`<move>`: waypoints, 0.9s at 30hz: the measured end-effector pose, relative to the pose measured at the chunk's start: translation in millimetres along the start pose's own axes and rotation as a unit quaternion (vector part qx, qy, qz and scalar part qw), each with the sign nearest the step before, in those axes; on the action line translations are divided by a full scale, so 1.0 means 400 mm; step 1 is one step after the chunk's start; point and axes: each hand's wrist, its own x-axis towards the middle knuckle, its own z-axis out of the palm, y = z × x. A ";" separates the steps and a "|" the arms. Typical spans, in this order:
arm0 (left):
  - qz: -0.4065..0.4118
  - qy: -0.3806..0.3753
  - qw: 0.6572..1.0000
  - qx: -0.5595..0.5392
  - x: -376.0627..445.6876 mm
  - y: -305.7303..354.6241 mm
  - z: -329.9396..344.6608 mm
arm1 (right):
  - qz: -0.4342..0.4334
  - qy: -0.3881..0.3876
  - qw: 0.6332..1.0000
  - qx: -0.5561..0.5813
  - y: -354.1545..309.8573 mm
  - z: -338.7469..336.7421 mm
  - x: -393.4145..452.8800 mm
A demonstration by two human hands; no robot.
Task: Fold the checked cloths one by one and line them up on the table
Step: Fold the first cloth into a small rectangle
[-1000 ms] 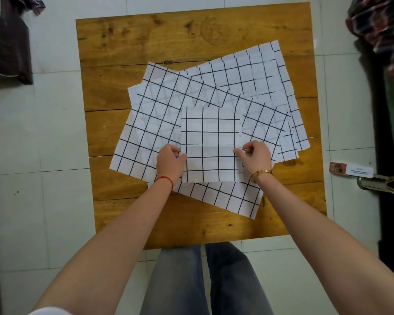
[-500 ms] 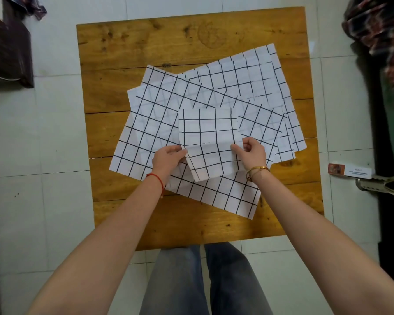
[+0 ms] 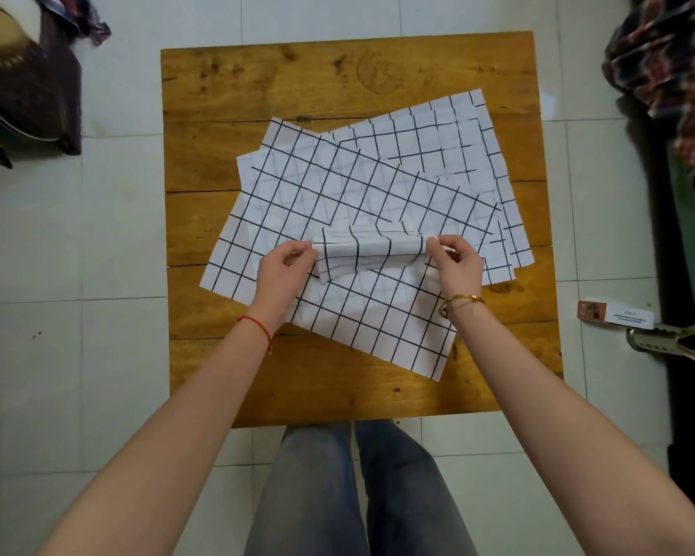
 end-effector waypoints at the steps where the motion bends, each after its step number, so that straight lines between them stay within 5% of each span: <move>1: 0.031 0.010 0.999 0.006 -0.010 0.001 -0.003 | -0.013 0.009 1.000 0.010 -0.008 -0.003 -0.007; 9: 0.131 0.006 0.989 -0.069 -0.071 0.035 -0.014 | -0.114 -0.021 0.988 0.107 -0.084 -0.031 -0.045; 21: -0.054 0.013 0.998 -0.004 0.051 -0.040 0.021 | 0.000 -0.002 0.992 -0.122 -0.020 0.044 0.036; 27: -0.017 -0.026 0.994 0.102 0.109 -0.064 0.028 | 0.022 -0.016 0.980 -0.196 0.013 0.095 0.084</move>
